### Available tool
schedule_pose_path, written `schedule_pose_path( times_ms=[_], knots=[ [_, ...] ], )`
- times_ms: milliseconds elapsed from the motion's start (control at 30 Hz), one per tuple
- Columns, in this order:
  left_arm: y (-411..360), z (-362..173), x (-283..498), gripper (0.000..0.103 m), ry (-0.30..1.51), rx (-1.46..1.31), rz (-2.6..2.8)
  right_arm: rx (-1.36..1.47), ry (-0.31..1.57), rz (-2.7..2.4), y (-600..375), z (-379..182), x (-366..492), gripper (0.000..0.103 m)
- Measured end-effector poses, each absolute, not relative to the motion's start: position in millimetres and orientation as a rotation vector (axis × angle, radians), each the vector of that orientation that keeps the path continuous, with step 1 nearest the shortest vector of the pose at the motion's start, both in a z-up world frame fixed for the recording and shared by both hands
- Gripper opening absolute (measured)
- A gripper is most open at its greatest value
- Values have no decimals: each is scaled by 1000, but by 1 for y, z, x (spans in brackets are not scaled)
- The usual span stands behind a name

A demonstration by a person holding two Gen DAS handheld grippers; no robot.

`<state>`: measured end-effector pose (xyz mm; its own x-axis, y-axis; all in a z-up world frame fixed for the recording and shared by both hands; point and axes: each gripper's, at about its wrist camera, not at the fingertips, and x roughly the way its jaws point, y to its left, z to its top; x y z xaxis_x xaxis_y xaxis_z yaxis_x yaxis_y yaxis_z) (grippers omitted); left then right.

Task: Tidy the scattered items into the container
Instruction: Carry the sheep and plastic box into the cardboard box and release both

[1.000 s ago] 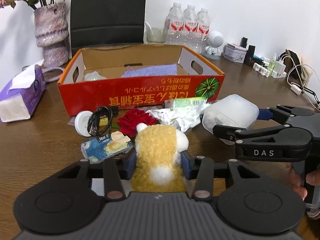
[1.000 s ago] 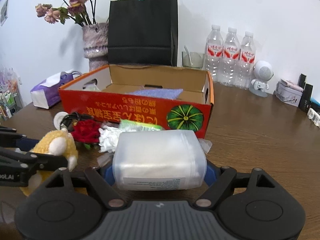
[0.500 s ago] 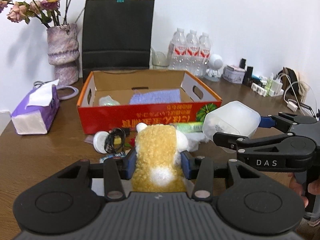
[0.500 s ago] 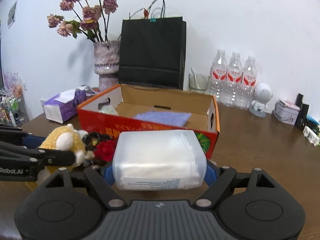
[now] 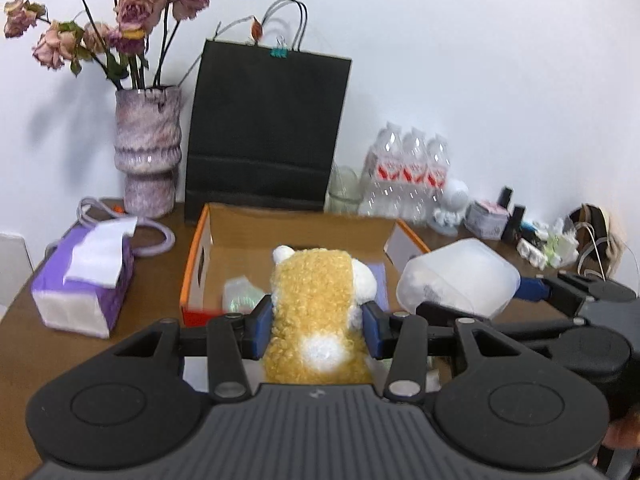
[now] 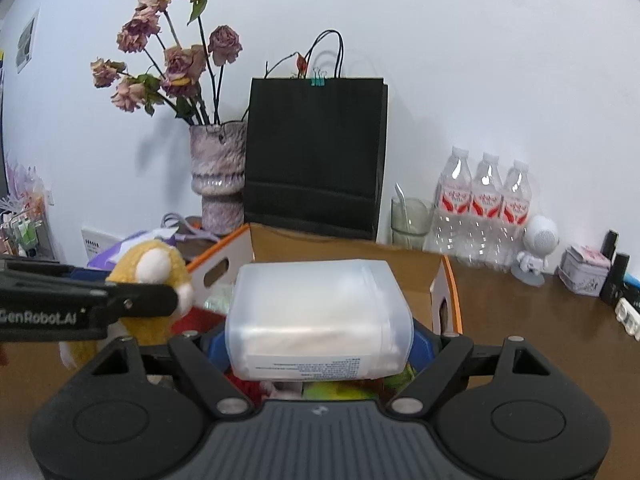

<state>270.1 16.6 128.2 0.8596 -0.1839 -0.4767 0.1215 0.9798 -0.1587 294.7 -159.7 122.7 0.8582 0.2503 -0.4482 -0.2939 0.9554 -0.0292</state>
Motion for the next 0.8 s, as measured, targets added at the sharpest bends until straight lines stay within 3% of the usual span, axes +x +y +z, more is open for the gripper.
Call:
schedule_pose_path(
  times_ms=[400,800],
  knots=[
    [27,134,369,45,537,-155,-50,-77,541,275,-141,138,393,82],
    [20,74,448,45,664,-107,33,-67,750,163,-137,72,480,82]
  ],
)
